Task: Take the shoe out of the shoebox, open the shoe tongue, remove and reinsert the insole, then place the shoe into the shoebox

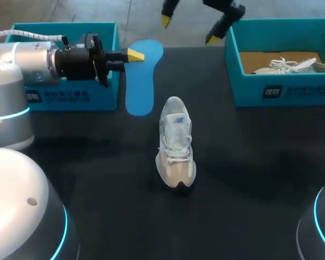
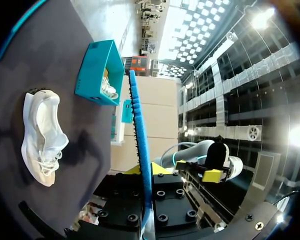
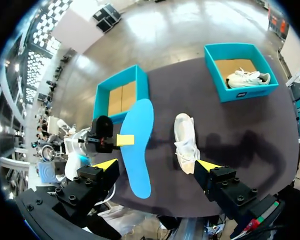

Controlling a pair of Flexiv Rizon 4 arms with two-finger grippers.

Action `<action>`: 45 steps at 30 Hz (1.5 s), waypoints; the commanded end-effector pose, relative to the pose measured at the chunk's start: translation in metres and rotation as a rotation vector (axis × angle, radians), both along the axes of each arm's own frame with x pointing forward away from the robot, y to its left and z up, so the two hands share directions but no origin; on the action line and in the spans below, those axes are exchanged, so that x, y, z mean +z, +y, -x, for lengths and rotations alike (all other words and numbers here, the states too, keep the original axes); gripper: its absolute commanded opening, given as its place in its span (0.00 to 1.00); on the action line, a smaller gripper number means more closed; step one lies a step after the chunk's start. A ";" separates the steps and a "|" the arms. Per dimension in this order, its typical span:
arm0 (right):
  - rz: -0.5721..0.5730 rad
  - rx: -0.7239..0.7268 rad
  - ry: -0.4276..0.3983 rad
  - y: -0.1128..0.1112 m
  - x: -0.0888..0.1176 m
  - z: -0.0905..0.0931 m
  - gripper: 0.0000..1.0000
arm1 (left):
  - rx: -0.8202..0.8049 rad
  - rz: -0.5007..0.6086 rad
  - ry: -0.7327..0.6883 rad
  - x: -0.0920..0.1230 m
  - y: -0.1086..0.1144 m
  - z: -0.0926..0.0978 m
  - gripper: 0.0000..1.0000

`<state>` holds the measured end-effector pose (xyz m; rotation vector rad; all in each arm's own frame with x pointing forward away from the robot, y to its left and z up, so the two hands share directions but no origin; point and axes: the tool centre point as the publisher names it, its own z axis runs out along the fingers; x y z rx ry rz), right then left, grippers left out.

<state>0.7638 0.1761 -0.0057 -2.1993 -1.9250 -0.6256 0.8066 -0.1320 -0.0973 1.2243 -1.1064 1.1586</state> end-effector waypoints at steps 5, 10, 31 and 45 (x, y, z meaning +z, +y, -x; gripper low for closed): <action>-0.654 0.144 -0.050 -0.010 -0.023 -0.008 1.00 | 0.006 0.001 -0.004 0.004 -0.001 -0.003 0.00; -0.770 0.158 -0.061 -0.011 -0.033 -0.009 1.00 | 0.009 0.005 -0.001 0.004 -0.002 -0.003 0.00; -0.990 0.178 -0.058 -0.022 -0.052 -0.019 1.00 | -0.002 0.057 0.055 0.010 -0.007 0.005 0.00; -1.010 0.174 -0.028 -0.024 -0.069 -0.021 1.00 | -0.011 0.054 0.027 0.018 -0.007 0.008 0.00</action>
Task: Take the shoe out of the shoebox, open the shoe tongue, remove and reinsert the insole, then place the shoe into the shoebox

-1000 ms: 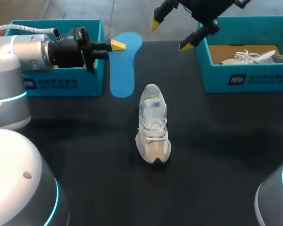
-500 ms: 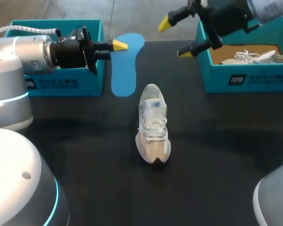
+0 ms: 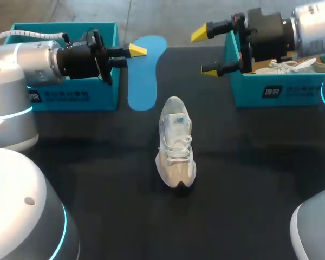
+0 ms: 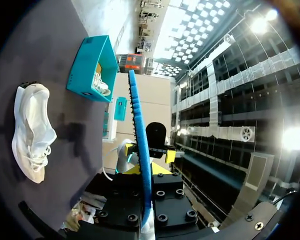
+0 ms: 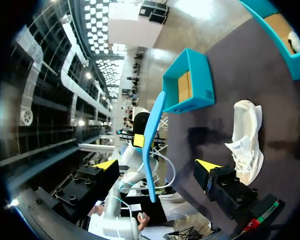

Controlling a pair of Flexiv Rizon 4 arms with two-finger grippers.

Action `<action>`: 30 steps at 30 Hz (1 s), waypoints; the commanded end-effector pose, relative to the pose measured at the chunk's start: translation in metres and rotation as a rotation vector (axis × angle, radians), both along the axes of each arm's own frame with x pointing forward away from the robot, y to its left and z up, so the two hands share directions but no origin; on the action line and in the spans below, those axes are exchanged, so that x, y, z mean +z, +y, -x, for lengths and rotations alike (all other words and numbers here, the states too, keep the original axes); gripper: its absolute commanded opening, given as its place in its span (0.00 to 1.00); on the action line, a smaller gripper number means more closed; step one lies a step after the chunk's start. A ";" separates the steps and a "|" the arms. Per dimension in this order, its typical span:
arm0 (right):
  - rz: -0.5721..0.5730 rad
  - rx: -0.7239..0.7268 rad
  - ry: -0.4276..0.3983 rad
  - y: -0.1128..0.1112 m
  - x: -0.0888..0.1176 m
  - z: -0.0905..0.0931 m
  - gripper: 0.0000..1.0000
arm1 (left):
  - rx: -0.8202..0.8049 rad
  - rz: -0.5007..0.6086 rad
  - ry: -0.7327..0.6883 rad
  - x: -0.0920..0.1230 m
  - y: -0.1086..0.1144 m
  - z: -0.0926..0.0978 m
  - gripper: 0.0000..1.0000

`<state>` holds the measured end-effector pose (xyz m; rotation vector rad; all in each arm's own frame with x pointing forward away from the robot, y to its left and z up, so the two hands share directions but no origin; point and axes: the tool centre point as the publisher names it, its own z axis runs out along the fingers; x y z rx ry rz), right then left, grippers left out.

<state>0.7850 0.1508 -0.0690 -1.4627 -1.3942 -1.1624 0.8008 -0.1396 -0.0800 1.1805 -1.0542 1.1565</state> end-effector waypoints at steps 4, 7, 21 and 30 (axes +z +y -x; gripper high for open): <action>-0.124 0.002 -0.006 0.000 -0.007 0.001 1.00 | 0.004 -0.011 0.002 0.000 0.002 0.002 0.00; -0.123 0.000 -0.004 -0.001 -0.008 0.001 1.00 | 0.006 -0.012 0.001 0.001 0.004 0.002 0.00; -0.112 0.005 -0.005 0.001 -0.014 0.002 1.00 | 0.001 -0.035 -0.063 0.004 0.005 0.000 0.00; -0.112 0.005 -0.005 0.001 -0.014 0.002 1.00 | 0.016 -0.021 -0.437 -0.001 0.003 0.002 0.00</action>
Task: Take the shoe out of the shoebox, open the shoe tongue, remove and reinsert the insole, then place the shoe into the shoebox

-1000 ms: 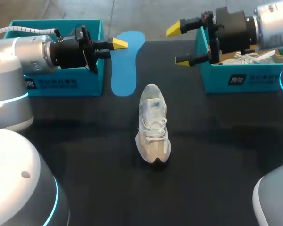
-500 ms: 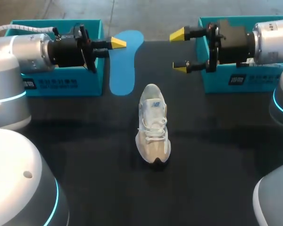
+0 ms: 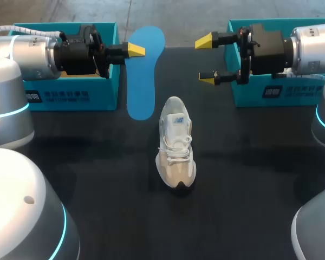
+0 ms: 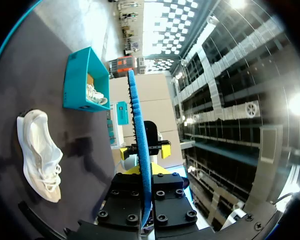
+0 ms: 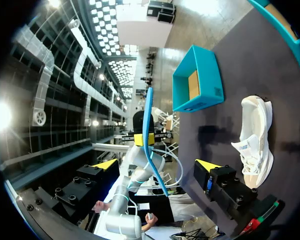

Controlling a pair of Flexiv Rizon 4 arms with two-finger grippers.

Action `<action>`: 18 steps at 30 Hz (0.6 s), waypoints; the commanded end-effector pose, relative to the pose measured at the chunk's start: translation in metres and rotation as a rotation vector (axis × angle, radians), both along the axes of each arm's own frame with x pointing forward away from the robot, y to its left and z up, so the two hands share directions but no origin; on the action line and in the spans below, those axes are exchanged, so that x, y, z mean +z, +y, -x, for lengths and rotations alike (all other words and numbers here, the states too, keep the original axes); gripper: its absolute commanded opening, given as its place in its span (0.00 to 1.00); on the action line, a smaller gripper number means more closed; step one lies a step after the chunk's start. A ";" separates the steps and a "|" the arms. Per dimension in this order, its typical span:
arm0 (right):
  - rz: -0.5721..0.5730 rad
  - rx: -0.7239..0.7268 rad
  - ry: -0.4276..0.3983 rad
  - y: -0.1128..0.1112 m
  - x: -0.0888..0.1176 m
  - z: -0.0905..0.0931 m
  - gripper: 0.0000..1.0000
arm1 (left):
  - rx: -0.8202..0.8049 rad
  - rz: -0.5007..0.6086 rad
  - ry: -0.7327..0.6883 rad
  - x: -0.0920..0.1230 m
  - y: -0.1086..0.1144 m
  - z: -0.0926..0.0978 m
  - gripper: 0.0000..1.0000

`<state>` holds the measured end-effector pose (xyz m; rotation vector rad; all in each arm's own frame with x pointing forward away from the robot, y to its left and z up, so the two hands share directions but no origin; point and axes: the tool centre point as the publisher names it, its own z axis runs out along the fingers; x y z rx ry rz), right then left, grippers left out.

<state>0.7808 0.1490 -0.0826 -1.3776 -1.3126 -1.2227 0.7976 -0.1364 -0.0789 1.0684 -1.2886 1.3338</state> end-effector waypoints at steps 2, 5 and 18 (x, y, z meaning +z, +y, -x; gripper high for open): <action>0.001 0.000 0.000 0.003 0.000 -0.002 1.00 | 0.012 0.000 -0.299 -0.003 -0.002 -0.004 0.00; 0.001 0.000 0.000 0.003 0.000 -0.002 1.00 | 0.020 -0.001 -0.542 -0.002 -0.002 -0.010 0.00; 0.001 0.000 0.000 0.003 0.000 -0.002 1.00 | 0.084 0.068 -1.452 -0.002 0.004 -0.033 0.00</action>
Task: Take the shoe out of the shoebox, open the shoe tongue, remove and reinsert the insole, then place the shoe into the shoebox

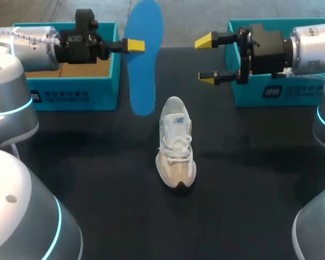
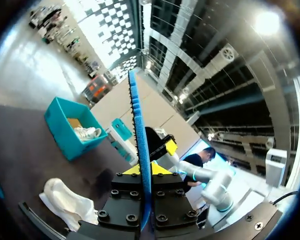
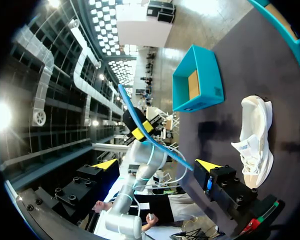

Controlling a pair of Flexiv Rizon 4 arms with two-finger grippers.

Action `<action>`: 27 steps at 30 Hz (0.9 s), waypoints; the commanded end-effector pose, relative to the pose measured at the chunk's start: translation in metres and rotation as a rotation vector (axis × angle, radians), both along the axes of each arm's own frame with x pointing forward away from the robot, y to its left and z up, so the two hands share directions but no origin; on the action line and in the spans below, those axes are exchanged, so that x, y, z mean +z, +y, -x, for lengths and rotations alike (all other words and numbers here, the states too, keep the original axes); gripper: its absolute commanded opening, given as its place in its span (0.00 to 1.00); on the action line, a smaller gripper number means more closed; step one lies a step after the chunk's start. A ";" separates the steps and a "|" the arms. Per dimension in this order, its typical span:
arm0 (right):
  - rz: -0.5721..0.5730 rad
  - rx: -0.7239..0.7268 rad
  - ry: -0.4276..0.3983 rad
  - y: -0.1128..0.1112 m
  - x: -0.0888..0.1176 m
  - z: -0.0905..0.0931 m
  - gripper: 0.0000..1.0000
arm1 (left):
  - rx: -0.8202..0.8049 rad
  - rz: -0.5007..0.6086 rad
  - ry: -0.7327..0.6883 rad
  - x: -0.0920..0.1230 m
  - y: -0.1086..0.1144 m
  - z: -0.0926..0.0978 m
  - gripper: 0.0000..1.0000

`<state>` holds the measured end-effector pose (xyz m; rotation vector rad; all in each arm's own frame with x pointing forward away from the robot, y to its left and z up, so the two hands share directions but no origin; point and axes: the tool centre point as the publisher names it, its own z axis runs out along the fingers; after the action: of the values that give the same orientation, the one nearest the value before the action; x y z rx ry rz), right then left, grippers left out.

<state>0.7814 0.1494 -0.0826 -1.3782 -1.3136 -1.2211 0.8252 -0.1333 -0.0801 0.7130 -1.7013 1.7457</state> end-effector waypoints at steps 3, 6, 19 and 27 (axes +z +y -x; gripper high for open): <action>0.000 -0.001 0.000 0.003 0.000 -0.001 1.00 | 0.032 0.068 -0.862 -0.001 0.001 -0.005 0.00; 0.000 -0.001 0.000 0.003 0.000 -0.001 1.00 | 0.032 0.068 -0.862 -0.001 0.001 -0.005 0.00; 0.000 -0.001 0.000 0.003 0.000 -0.001 1.00 | 0.006 0.085 -1.092 -0.007 0.000 -0.004 0.00; 0.000 -0.001 0.000 0.003 0.000 -0.001 1.00 | 0.061 0.235 -1.497 -0.013 -0.004 -0.008 0.00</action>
<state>0.7816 0.1497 -0.0821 -1.3784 -1.3142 -1.2204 0.8293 -0.1349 -0.0902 -0.1798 -2.1541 2.3200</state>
